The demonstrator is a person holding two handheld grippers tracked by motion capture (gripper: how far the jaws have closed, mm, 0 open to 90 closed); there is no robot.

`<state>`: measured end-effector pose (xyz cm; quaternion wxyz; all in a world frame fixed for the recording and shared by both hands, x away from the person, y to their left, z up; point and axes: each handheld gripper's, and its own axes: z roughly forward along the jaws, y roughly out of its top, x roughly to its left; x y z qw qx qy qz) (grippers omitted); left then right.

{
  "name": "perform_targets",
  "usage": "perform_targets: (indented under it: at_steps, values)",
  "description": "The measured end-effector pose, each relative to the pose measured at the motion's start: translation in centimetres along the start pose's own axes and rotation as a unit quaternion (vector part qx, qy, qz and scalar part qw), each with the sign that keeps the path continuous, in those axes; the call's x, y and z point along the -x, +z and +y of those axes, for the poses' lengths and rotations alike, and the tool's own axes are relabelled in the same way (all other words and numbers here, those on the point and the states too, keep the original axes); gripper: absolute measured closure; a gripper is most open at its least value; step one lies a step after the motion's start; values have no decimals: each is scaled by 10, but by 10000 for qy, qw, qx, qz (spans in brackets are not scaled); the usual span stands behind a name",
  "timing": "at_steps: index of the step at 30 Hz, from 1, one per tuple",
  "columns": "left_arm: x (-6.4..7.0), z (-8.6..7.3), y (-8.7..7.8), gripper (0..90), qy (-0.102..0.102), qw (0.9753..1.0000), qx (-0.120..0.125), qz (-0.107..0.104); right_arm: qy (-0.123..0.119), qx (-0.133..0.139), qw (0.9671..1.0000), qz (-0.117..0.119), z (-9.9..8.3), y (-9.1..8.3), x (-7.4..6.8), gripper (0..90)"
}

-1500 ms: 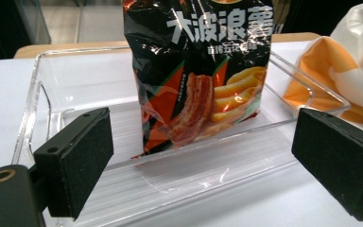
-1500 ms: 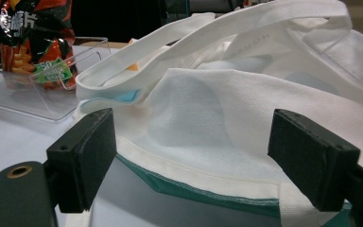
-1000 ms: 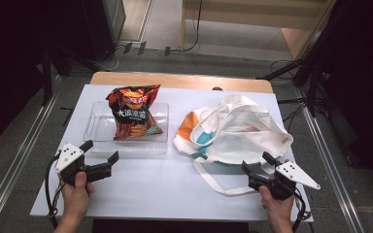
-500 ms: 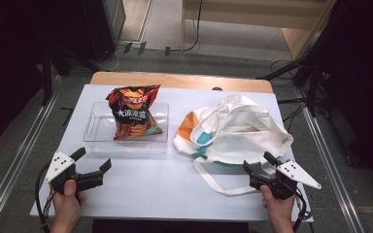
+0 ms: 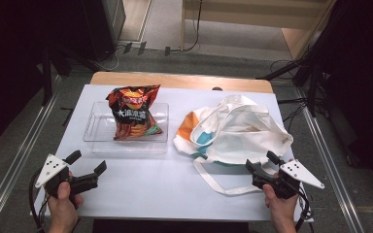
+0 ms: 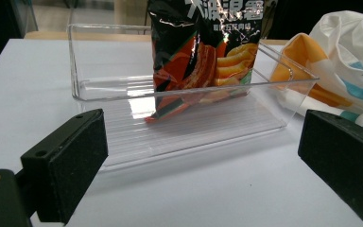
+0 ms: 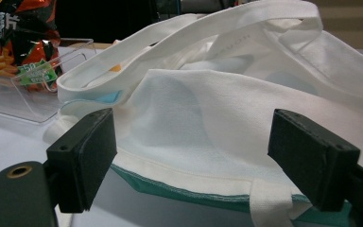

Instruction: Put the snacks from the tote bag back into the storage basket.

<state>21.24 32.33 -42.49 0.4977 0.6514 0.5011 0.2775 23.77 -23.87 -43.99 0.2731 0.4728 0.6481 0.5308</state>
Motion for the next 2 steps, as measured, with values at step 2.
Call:
perform_targets:
  at_steps: [2]
  values:
    - [1,0,1,29,-4,10000,-2,5,6,9,10000,0,0,0,0,165]
